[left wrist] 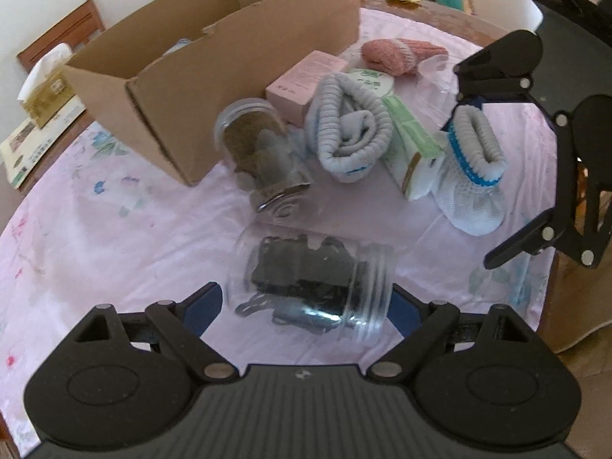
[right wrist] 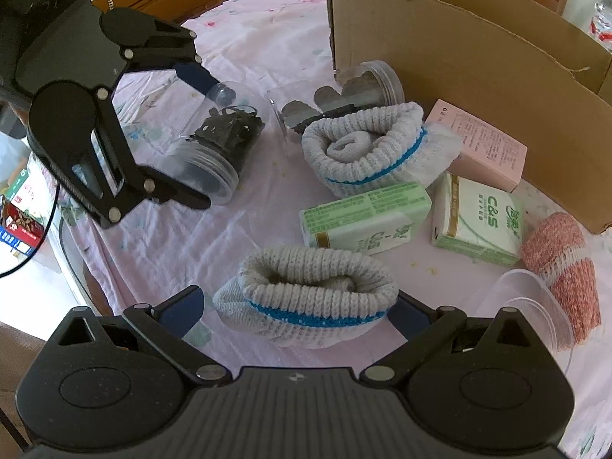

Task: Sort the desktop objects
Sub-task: 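Grasp the clear jar with the left tool while the right tool grasps the white-and-blue sock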

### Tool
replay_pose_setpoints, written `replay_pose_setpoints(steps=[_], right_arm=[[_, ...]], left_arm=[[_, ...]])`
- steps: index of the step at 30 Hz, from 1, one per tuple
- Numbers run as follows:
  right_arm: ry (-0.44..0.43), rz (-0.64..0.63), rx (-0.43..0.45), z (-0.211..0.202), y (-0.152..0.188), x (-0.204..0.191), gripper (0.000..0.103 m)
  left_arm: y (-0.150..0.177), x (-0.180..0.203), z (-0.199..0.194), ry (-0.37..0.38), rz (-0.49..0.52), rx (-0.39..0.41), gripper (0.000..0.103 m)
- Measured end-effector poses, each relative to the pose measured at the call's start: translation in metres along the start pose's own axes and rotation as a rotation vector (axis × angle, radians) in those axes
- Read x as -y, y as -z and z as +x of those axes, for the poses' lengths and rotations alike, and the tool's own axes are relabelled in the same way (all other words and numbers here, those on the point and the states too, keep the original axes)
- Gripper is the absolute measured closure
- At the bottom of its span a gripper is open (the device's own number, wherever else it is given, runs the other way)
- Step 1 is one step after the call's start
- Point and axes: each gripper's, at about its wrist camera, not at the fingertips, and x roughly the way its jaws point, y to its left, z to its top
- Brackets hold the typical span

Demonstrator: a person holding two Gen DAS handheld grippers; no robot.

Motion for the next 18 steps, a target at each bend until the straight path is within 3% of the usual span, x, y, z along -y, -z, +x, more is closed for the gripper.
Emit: replay_pose_setpoints(steps=[5, 7, 11, 18], right_arm=[[0.016, 0.011, 0.009, 0.0029, -0.0017, -0.0001, 0.0], [0.024, 0.013, 0.009, 0.0036, -0.0023, -0.0003, 0.001], [0.037, -0.006, 0.012, 0.0004, -0.0035, -0.001, 0.013], [0.039, -0.024, 0.008, -0.0048, -0.0041, 0.0, 0.018]], left_arm=[[-0.0002, 0.0039, 0.0038, 0.001, -0.016, 0.012, 0.021], [0.0005, 0.0036, 0.0038, -0.001, -0.034, 0.016, 0.021], [0.0014, 0.0025, 0.0023, -0.001, -0.066, 0.023, 0.021], [0.0021, 0.0053, -0.0036, -0.003, -0.125, 0.04, 0.021]])
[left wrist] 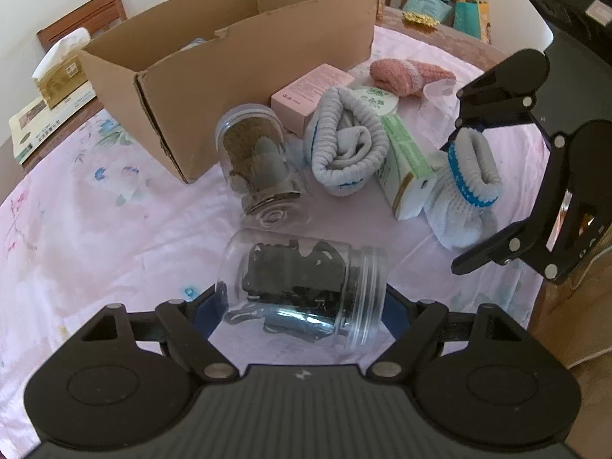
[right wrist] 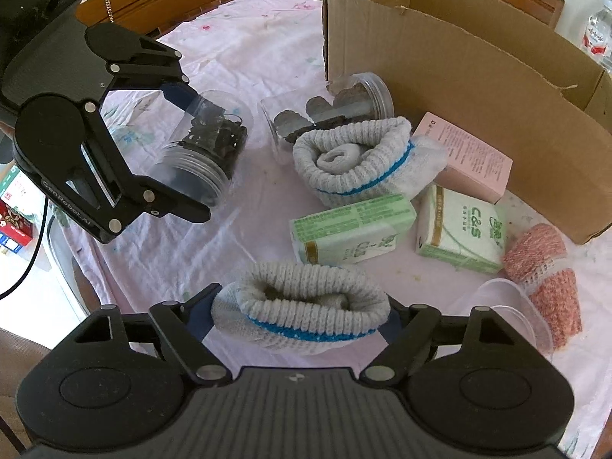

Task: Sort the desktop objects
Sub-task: 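Grasp the clear jar with the left tool while the right tool grasps the white-and-blue sock, then carry the jar and sock over the cardboard box and open both tools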

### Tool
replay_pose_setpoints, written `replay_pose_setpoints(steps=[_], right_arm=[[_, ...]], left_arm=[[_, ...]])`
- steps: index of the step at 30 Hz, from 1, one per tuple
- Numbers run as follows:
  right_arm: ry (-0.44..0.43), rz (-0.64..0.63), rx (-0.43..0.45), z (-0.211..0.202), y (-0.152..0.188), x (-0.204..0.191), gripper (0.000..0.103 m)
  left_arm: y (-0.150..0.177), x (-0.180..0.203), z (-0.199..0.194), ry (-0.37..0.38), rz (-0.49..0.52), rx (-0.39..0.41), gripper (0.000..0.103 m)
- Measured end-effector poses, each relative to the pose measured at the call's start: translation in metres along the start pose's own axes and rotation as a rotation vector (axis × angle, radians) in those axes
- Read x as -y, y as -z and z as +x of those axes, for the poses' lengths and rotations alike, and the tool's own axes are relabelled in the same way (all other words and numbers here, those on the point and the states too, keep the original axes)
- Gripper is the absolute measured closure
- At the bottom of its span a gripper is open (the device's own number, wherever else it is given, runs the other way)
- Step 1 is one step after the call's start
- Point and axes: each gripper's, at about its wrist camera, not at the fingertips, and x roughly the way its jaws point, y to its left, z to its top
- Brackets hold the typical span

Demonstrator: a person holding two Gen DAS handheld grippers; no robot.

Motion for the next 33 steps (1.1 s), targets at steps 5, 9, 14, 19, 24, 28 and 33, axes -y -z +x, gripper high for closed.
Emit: replay_pose_setpoints(steps=[5, 9, 14, 19, 24, 28, 33], right_arm=[[-0.01, -0.01, 0.0, -0.01, -0.003, 0.003, 0.019], [-0.003, -0.02, 0.007, -0.021, -0.009, 0.007, 0.019], [0.027, -0.029, 0.027, -0.039, -0.019, 0.017, 0.019], [0.053, -0.06, 0.067, -0.059, -0.034, 0.032, 0.019], [0.061, -0.109, 0.111, -0.077, -0.048, 0.053, 0.019], [0.074, -0.144, 0.141, -0.088, -0.059, 0.068, 0.019], [0.091, -0.164, 0.183, -0.099, -0.072, 0.087, 0.019]], left_arm=[[-0.002, 0.003, -0.011, -0.024, -0.043, 0.015, 0.021], [-0.009, 0.005, -0.024, -0.049, -0.07, 0.039, 0.021], [-0.024, 0.003, -0.042, -0.06, -0.097, 0.081, 0.021], [-0.045, 0.003, -0.061, -0.066, -0.103, 0.135, 0.021], [-0.072, 0.004, -0.067, -0.088, -0.115, 0.174, 0.021], [-0.092, 0.003, -0.066, -0.101, -0.118, 0.193, 0.021], [-0.118, -0.001, -0.059, -0.113, -0.122, 0.207, 0.021]])
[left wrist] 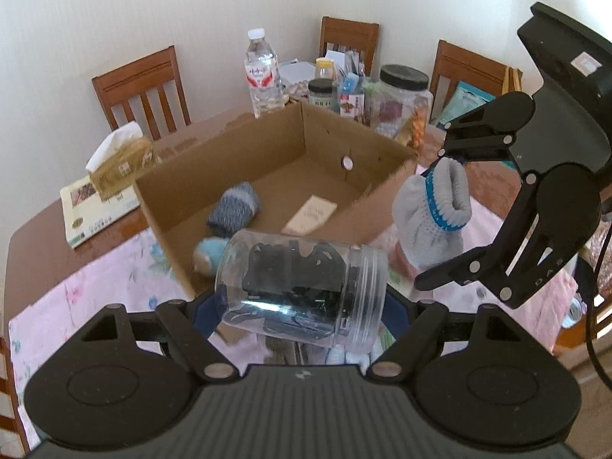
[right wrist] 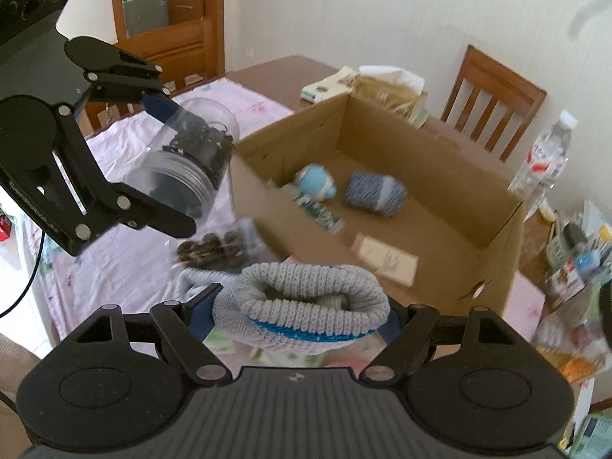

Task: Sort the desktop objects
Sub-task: 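Carry the jar and sock over the cardboard box and open both tools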

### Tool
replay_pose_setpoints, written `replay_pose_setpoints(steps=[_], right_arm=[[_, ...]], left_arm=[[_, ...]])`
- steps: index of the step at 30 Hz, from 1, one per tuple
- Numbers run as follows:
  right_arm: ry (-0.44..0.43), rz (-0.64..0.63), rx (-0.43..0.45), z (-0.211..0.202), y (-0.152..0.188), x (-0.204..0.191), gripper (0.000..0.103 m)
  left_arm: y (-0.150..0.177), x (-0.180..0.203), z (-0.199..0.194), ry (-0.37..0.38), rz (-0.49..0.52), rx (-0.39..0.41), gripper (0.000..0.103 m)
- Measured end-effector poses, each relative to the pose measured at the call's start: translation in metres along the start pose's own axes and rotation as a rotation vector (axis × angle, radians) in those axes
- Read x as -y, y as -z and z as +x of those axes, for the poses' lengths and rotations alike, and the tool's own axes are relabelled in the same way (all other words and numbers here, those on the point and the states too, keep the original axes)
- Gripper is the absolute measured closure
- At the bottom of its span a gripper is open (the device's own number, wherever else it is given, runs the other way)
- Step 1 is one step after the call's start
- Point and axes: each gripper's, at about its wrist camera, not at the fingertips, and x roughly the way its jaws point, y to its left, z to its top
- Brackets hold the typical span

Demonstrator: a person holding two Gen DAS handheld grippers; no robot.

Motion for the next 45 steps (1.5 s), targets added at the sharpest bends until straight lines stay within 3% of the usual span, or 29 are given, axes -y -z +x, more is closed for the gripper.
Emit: replay_pose_setpoints(steps=[18, 25, 30, 45], right_arm=[[0.061, -0.033, 0.058, 0.011, -0.032, 0.067, 0.019], [0.058, -0.016, 0.051, 0.019, -0.037, 0.081, 0.016], [0.06, 0.007, 0.06, 0.021, -0.035, 0.086, 0.002], [0.047, 0.051, 0.047, 0.024, -0.028, 0.091, 0.0]], left_arm=[[-0.073, -0.019, 0.059, -0.038, -0.016, -0.006, 0.021], [-0.082, -0.027, 0.079, -0.029, -0.029, -0.033, 0.021], [-0.087, -0.033, 0.093, -0.021, -0.04, -0.047, 0.021], [-0.093, -0.043, 0.119, -0.031, -0.046, -0.09, 0.016]])
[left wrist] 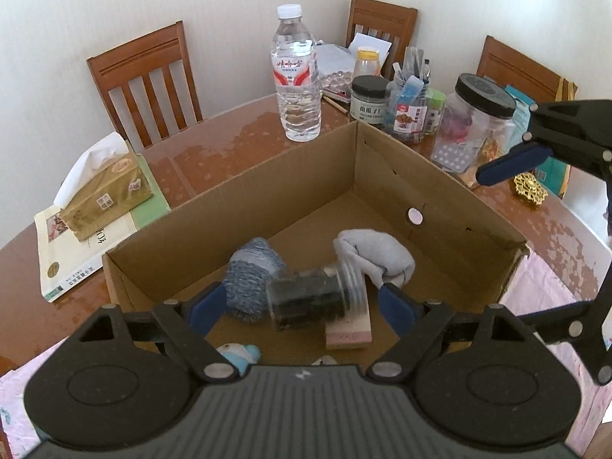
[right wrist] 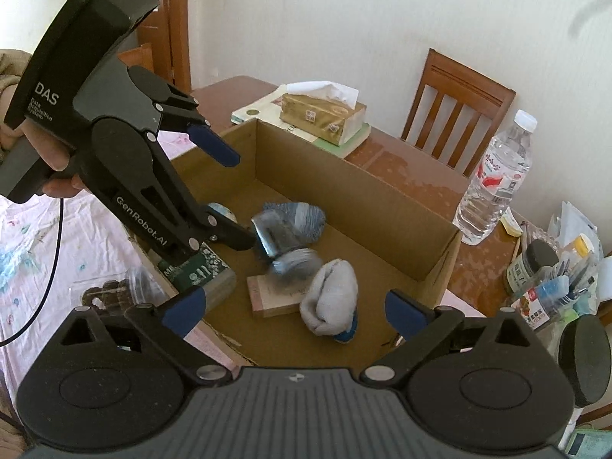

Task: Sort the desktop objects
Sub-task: 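Carry the jar and sock over the cardboard box and open both tools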

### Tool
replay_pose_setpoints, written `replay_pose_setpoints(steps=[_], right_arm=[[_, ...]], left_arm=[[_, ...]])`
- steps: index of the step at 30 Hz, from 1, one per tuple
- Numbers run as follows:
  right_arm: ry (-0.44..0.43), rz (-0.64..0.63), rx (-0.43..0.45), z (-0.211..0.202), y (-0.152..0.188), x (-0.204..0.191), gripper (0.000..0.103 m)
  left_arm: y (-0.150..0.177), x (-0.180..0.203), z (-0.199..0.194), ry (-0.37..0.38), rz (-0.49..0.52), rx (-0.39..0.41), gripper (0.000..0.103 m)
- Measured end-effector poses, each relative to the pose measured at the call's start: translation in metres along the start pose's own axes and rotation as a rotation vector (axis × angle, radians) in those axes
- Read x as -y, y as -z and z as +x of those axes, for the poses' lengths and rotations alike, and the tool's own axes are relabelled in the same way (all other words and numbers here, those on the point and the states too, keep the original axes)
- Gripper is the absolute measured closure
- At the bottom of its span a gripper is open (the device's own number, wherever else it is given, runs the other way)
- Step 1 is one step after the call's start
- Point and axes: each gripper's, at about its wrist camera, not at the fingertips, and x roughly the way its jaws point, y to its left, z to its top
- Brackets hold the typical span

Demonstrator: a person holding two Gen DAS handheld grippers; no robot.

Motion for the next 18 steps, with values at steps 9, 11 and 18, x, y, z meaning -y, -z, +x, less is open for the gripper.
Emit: replay_pose_setpoints(steps=[9, 11, 18], right_arm=[[0.006, 0.005, 0.02, -0.01, 0.006, -0.008, 0.0], [0.014, 0.005, 0.022, -0.013, 0.008, -0.011, 0.0], [0.028, -0.02, 0.014, -0.024, 0.017, -0.029, 0.0]], left_arm=[[0.014, 0.005, -0.024, -0.02, -0.005, 0.004, 0.016], [0.018, 0.007, -0.032, -0.024, -0.009, 0.011, 0.016], [0.034, 0.017, -0.052, -0.032, -0.024, 0.021, 0.016]])
